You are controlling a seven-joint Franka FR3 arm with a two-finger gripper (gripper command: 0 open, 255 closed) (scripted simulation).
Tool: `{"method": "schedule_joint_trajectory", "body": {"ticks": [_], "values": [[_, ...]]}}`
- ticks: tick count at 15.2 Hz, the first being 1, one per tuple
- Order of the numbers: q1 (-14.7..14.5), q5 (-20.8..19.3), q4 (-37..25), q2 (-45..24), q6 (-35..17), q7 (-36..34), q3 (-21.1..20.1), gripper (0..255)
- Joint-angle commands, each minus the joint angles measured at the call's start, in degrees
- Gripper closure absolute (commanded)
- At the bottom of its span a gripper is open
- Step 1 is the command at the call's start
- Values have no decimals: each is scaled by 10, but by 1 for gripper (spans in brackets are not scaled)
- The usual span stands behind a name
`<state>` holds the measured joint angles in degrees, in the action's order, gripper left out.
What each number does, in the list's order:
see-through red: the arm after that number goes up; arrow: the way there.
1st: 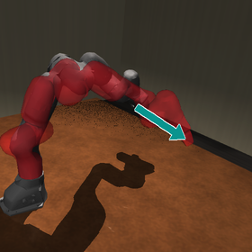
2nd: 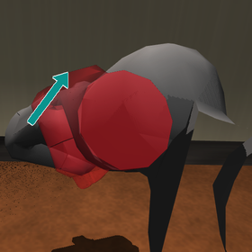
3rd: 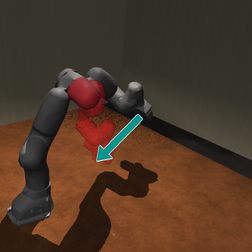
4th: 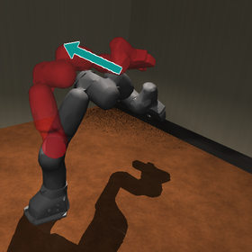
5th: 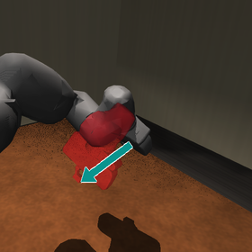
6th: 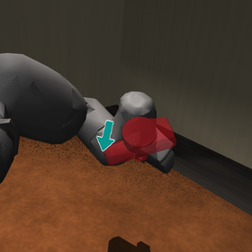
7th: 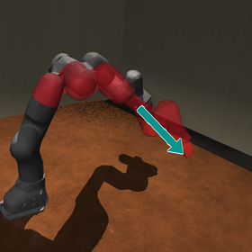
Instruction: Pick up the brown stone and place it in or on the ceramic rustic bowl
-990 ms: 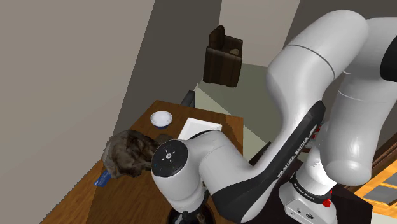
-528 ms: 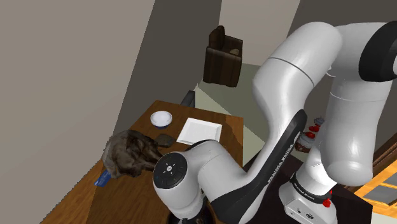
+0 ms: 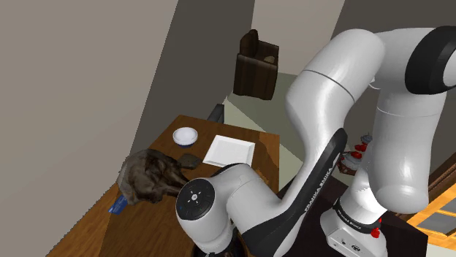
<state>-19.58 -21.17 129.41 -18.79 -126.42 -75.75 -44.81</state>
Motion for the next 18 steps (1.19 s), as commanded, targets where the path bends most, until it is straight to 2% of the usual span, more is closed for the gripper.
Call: {"method": "schedule_joint_trajectory", "body": {"ticks": [1, 6, 10, 18], "values": [[0, 0, 0, 0, 0, 0, 0, 0], [0, 0, 0, 0, 0, 0, 0, 0], [14, 50, -34, 45, 62, 34, -28, 0], [14, 50, -34, 45, 62, 34, -27, 0]]}}
